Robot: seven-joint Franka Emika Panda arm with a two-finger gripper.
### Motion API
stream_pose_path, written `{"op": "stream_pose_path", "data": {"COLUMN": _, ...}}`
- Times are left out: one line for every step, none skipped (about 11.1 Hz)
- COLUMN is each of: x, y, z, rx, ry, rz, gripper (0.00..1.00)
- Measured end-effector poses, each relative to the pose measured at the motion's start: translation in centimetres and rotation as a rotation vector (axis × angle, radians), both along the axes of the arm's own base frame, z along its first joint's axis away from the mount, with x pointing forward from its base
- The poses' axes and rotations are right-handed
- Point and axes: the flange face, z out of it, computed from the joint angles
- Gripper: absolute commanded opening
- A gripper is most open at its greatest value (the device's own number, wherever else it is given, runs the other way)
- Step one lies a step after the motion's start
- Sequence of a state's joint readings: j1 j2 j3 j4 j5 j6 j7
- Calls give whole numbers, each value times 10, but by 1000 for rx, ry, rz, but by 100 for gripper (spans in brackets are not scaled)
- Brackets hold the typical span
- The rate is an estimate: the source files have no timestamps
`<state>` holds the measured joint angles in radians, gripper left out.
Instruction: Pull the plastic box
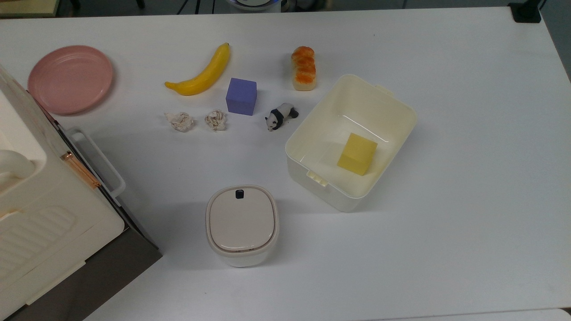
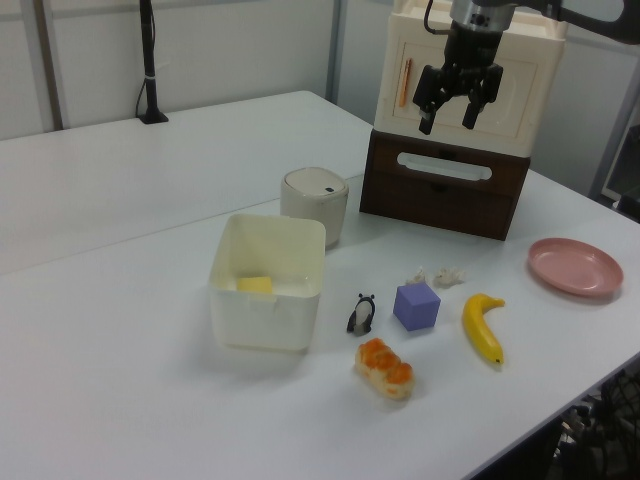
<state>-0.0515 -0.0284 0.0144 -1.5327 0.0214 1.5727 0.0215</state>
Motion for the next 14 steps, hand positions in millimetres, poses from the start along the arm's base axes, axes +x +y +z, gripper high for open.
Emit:
{"op": "stream_pose_path", "data": {"x": 0, "y": 0, "z": 1, "rx": 0, "ry": -1, "rz": 0, "gripper": 100}}
{"op": "stream_pose_path", "data": {"x": 0, "y": 3, "z": -3, "rx": 4, "ry": 7, "rz": 19, "gripper": 100}}
{"op": "stream_pose_path", "data": {"x": 0, "y": 9, "z": -10, "rx": 6, "ry": 21, "rz": 31, "gripper": 100}}
{"op": "stream_pose_path", "data": {"x": 0, "y": 14, "z": -14, "rx": 6, "ry": 30, "rz": 39, "gripper": 100}}
{"op": "stream_pose_path", "data": {"x": -1, "y": 16, "z": -17, "rx": 6, "ry": 37, "rz": 43, "gripper": 100}}
{"op": "stream_pose_path", "data": {"x": -1, "y": 16, "z": -19, "rx": 7, "ry": 41, "rz": 44, "gripper": 100}}
{"op": "stream_pose_path", "data": {"x": -1, "y": 16, "z": -20, "rx": 6, "ry": 41, "rz": 44, "gripper": 100}}
{"op": "stream_pose_path", "data": {"x": -1, "y": 16, "z": -20, "rx": 6, "ry": 35, "rz": 44, "gripper": 100}}
{"op": "stream_pose_path", "data": {"x": -1, "y": 16, "z": -19, "rx": 6, "ry": 32, "rz": 44, "gripper": 100}}
{"op": "stream_pose_path", "data": {"x": -1, "y": 16, "z": -19, "rx": 6, "ry": 32, "rz": 44, "gripper": 100}}
{"op": "stream_pose_path", "data": {"x": -1, "y": 16, "z": -19, "rx": 6, "ry": 32, "rz": 44, "gripper": 100}}
{"op": "stream_pose_path", "data": {"x": -1, "y": 16, "z": -20, "rx": 6, "ry": 32, "rz": 45, "gripper": 100}}
{"op": "stream_pose_path", "data": {"x": -1, "y": 16, "z": -20, "rx": 6, "ry": 33, "rz": 46, "gripper": 100}}
{"op": "stream_pose_path", "data": {"x": 0, "y": 17, "z": -21, "rx": 6, "ry": 29, "rz": 51, "gripper": 100}}
